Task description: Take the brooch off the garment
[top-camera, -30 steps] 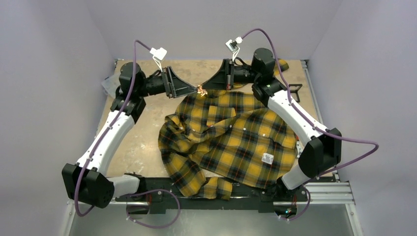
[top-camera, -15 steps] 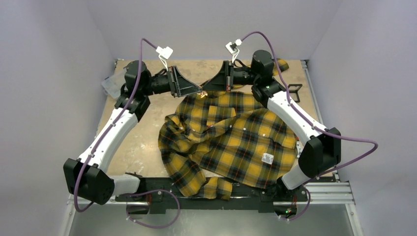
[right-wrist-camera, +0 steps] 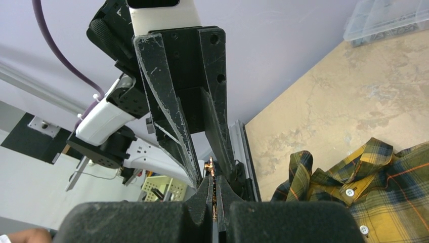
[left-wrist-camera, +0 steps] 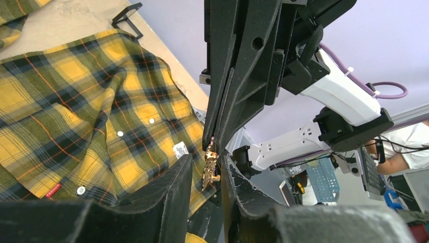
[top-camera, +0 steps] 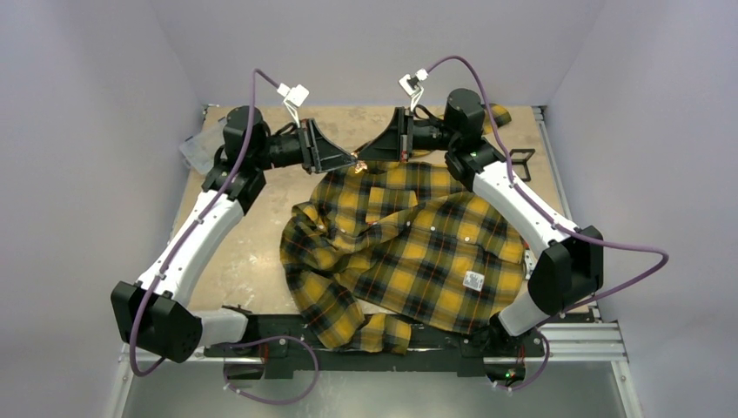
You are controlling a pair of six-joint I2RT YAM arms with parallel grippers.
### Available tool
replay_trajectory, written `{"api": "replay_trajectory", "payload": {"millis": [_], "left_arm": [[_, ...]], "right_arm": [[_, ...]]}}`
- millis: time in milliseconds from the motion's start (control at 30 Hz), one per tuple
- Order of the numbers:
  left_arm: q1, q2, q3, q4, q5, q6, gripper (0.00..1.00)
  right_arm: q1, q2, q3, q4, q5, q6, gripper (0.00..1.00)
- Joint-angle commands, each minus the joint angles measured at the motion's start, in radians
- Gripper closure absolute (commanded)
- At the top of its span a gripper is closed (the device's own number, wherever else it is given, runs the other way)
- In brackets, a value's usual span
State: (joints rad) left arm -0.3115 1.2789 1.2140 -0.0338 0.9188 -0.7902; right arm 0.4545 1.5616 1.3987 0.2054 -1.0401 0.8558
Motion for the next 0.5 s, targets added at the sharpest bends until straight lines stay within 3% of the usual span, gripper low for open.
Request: {"api": "replay_trajectory", "payload": {"millis": [0, 467], "left_arm": [[-0.008, -0.020, 0.048, -0.075, -0.053, 0.079, 0.76], [-0.023, -0.019, 0.056, -0.093, -0.075, 0.091, 0.80]], "right_arm": [[0.003, -0.030, 0.021, 0.032, -0.008, 0.006, 1.00], [0.004, -0.012, 0.033, 0.033, -0.009, 0.012, 1.00]]}}
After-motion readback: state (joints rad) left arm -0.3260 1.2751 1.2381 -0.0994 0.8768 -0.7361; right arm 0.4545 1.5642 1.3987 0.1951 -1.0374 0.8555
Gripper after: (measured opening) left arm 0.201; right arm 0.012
